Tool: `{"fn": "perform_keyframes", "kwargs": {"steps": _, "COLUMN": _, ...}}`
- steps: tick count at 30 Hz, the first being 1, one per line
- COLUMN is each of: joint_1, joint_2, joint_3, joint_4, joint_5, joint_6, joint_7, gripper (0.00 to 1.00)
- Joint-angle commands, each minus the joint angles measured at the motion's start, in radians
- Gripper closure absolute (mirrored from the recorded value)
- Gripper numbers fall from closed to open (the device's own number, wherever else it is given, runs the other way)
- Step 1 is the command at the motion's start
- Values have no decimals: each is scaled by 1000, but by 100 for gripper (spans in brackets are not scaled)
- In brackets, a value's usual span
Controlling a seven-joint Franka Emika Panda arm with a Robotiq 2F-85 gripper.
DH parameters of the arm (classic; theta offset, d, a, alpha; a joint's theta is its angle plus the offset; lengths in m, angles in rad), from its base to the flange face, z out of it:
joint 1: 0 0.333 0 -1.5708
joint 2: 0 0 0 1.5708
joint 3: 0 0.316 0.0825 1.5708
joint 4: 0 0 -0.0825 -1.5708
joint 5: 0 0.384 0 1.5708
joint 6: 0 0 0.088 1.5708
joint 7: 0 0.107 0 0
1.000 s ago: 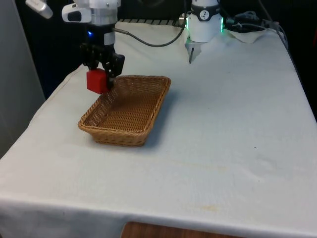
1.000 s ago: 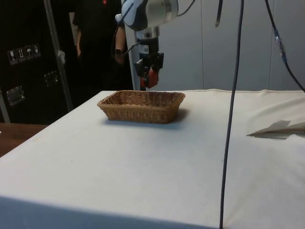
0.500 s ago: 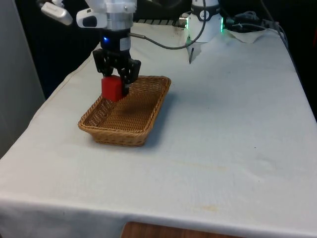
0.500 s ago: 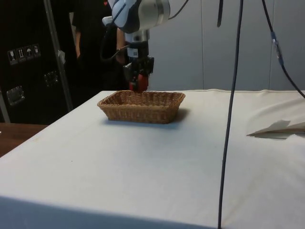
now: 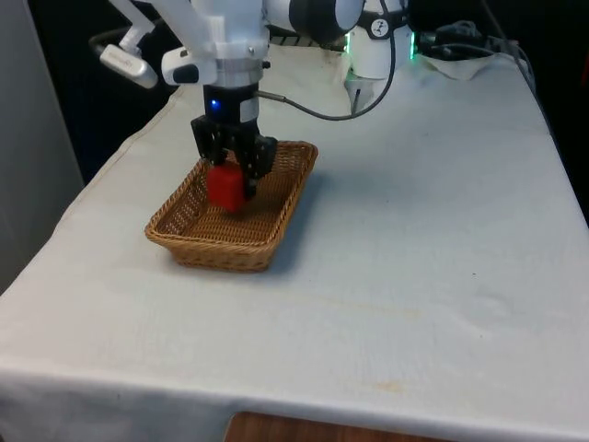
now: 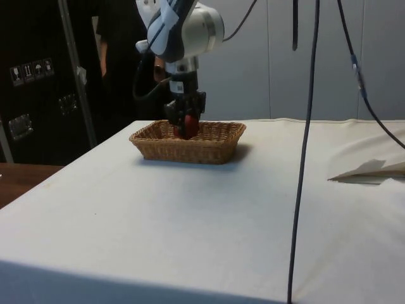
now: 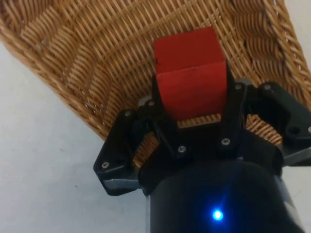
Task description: Pick up the cube and place it into the basket.
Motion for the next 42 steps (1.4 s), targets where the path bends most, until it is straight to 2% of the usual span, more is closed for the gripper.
{"fn": "perform_keyframes", "kwargs": {"steps": 1, "joint_1": -13, "joint_2": 1, "joint_3": 16, "joint_4": 3, "joint_5": 22, "joint_6": 4, "joint_7": -18, "gripper": 98}}
{"fn": "perform_keyframes", "kwargs": {"steps": 4, "joint_1": -10, "joint_2": 6, "joint_3": 14, "joint_4": 5, "joint_5": 38, "joint_6": 2, "joint_7": -27, "gripper": 98}}
{"fn": "perform_keyframes", "kwargs": {"steps": 5, "joint_1": -2, "joint_2": 12, "joint_3": 4, "joint_4": 3, "joint_5": 28, "joint_6": 0, "joint_7": -18, "gripper": 98}}
{"fn": "perform_keyframes", "kwargs": {"steps": 6, "joint_1": -8, "joint_2": 5, "joint_3": 11, "joint_4": 5, "joint_5": 40, "joint_6": 2, "joint_7": -27, "gripper": 98}}
{"fn": "perform_keyframes", "kwargs": {"steps": 11, "joint_1": -2, "joint_2": 9, "joint_3": 4, "joint_4": 5, "joint_5": 31, "joint_6": -1, "joint_7": -21, "gripper": 98}}
{"fn": "perform_keyframes", "kwargs": {"steps": 14, "joint_1": -2, "joint_2": 11, "joint_3": 3, "joint_4": 7, "joint_5": 30, "joint_6": -2, "joint_7": -19, "gripper": 68}}
{"fn": "perform_keyframes", "kwargs": {"steps": 15, "joint_1": 0, "joint_2": 11, "joint_3": 1, "joint_4": 5, "joint_5": 26, "joint_6": -2, "joint_7": -17, "gripper": 68}}
{"fn": "perform_keyframes", "kwargs": {"steps": 16, "joint_1": 0, "joint_2": 11, "joint_3": 0, "joint_4": 5, "joint_5": 25, "joint_6": -3, "joint_7": -17, "gripper": 59}}
{"fn": "perform_keyframes", "kwargs": {"steps": 17, "joint_1": 1, "joint_2": 11, "joint_3": 0, "joint_4": 5, "joint_5": 24, "joint_6": -3, "joint_7": -16, "gripper": 49}}
{"fn": "perform_keyframes", "kwargs": {"steps": 18, "joint_1": 1, "joint_2": 12, "joint_3": -1, "joint_4": 5, "joint_5": 22, "joint_6": -3, "joint_7": -15, "gripper": 30}}
{"fn": "perform_keyframes", "kwargs": {"steps": 20, "joint_1": 1, "joint_2": 12, "joint_3": -1, "joint_4": 5, "joint_5": 20, "joint_6": -3, "joint_7": -14, "gripper": 11}}
{"fn": "perform_keyframes", "kwargs": {"steps": 21, "joint_1": 1, "joint_2": 12, "joint_3": -1, "joint_4": 5, "joint_5": 19, "joint_6": -4, "joint_7": -14, "gripper": 3}}
{"fn": "perform_keyframes", "kwargs": {"steps": 22, "joint_1": -2, "joint_2": 11, "joint_3": 3, "joint_4": 6, "joint_5": 23, "joint_6": -3, "joint_7": -18, "gripper": 0}}
{"fn": "perform_keyframes", "kwargs": {"steps": 29, "joint_1": 1, "joint_2": 11, "joint_3": -1, "joint_4": 5, "joint_5": 15, "joint_6": -4, "joint_7": -11, "gripper": 0}}
{"fn": "perform_keyframes", "kwargs": {"steps": 30, "joint_1": 6, "joint_2": -3, "joint_3": -10, "joint_4": 5, "joint_5": 8, "joint_6": -14, "joint_7": -8, "gripper": 0}}
{"fn": "perform_keyframes", "kwargs": {"steps": 31, "joint_1": -2, "joint_2": 9, "joint_3": 1, "joint_4": 8, "joint_5": 19, "joint_6": -3, "joint_7": -15, "gripper": 0}}
{"fn": "perform_keyframes", "kwargs": {"steps": 32, "joint_1": 8, "joint_2": -9, "joint_3": -14, "joint_4": 5, "joint_5": 6, "joint_6": -17, "joint_7": -6, "gripper": 0}}
{"fn": "perform_keyframes", "kwargs": {"steps": 35, "joint_1": 11, "joint_2": -27, "joint_3": -21, "joint_4": 4, "joint_5": -2, "joint_6": -27, "joint_7": -1, "gripper": 0}}
{"fn": "perform_keyframes", "kwargs": {"steps": 37, "joint_1": 10, "joint_2": -46, "joint_3": -22, "joint_4": 4, "joint_5": -16, "joint_6": -37, "joint_7": 7, "gripper": 0}}
{"fn": "perform_keyframes", "kwargs": {"steps": 38, "joint_1": -1, "joint_2": -39, "joint_3": -10, "joint_4": 9, "joint_5": -6, "joint_6": -31, "joint_7": -2, "gripper": 0}}
{"fn": "perform_keyframes", "kwargs": {"steps": 39, "joint_1": 9, "joint_2": -53, "joint_3": -22, "joint_4": 4, "joint_5": -21, "joint_6": -40, "joint_7": 10, "gripper": 0}}
{"fn": "perform_keyframes", "kwargs": {"steps": 42, "joint_1": 6, "joint_2": -80, "joint_3": -22, "joint_4": 5, "joint_5": -45, "joint_6": -56, "joint_7": 25, "gripper": 0}}
